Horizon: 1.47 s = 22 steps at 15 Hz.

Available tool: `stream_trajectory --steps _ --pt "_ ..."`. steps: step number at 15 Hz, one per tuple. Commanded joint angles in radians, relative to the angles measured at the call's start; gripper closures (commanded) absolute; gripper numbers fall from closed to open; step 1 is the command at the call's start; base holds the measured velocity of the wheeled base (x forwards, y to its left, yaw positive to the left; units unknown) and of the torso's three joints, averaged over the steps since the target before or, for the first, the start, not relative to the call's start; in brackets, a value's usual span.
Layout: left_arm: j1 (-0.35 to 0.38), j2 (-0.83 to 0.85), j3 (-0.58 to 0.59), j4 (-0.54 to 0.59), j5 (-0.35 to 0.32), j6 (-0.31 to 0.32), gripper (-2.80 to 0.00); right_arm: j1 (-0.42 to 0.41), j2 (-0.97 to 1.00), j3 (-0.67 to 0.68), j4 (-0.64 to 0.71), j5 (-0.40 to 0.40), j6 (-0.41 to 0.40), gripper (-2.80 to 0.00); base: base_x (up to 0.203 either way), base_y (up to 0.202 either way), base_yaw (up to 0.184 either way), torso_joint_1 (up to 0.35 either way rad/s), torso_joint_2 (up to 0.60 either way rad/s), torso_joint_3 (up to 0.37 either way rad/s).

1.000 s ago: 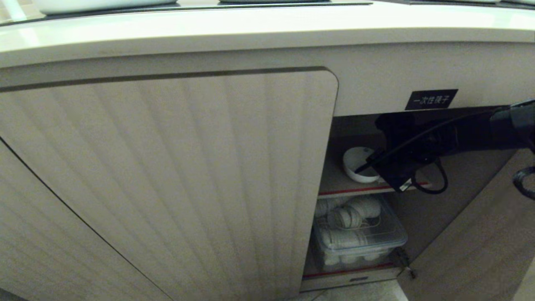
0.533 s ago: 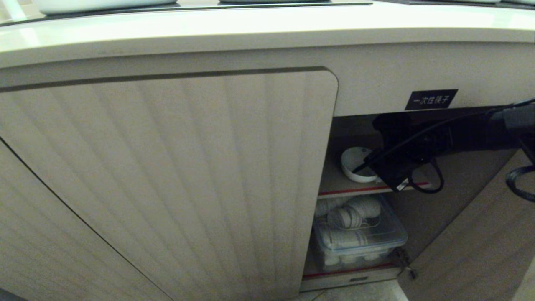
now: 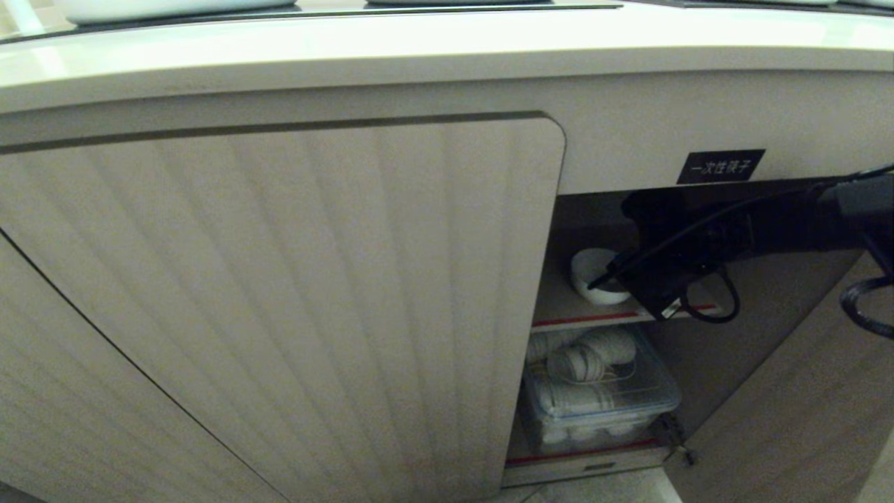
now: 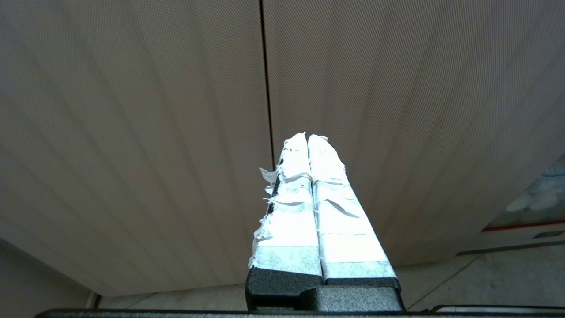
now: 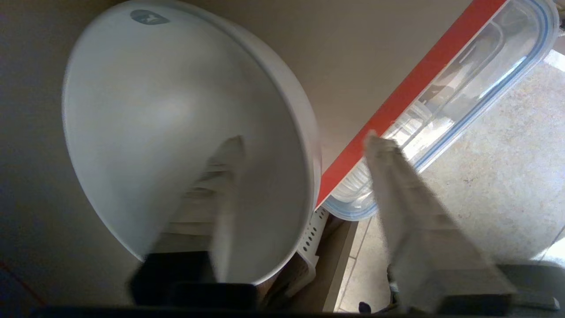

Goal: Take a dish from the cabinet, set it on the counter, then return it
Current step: Put it back into the cabinet

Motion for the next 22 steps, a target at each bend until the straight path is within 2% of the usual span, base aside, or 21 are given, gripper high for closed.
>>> stream_trajectory --steps 1,4,6,10,12,16,18,22 --pt "0.000 0.000 0.000 0.000 0.000 0.000 0.00 0.000 0.001 0.000 0.002 -0.002 0.006 -2.80 0.000 0.000 0.000 0.000 0.00 0.000" --pt "0.000 0.000 0.000 0.000 0.000 0.000 0.00 0.000 0.000 0.002 0.005 -0.004 0.006 -2.80 0.000 0.000 0.000 0.000 0.00 0.000" --pt "0.000 0.000 0.000 0.000 0.000 0.000 0.00 0.003 0.001 0.006 0.003 -0.052 0.002 -2.80 0.000 0.000 0.000 0.000 0.00 0.000" --pt "0.000 0.000 -0.001 0.000 0.000 0.000 0.00 0.009 -0.005 0.010 0.002 -0.063 -0.006 -2.80 0.000 0.000 0.000 0.000 0.00 0.000" --pt "0.000 0.000 0.000 0.000 0.000 0.000 0.00 0.013 -0.006 0.019 0.000 -0.098 -0.043 -2.80 0.000 0.000 0.000 0.000 0.00 0.000" --pt "0.000 0.000 0.000 0.000 0.000 0.000 0.00 0.016 -0.022 0.036 -0.034 -0.108 -0.095 -2.80 0.000 0.000 0.000 0.000 0.00 0.000" --pt "0.000 0.000 -0.001 0.000 0.000 0.000 0.00 0.018 -0.022 0.055 -0.045 -0.155 -0.125 -2.80 0.000 0.000 0.000 0.000 0.00 0.000" --pt "0.000 0.000 0.000 0.000 0.000 0.000 0.00 0.021 -0.035 0.067 -0.055 -0.170 -0.159 -2.80 0.000 0.000 0.000 0.000 0.00 0.000"
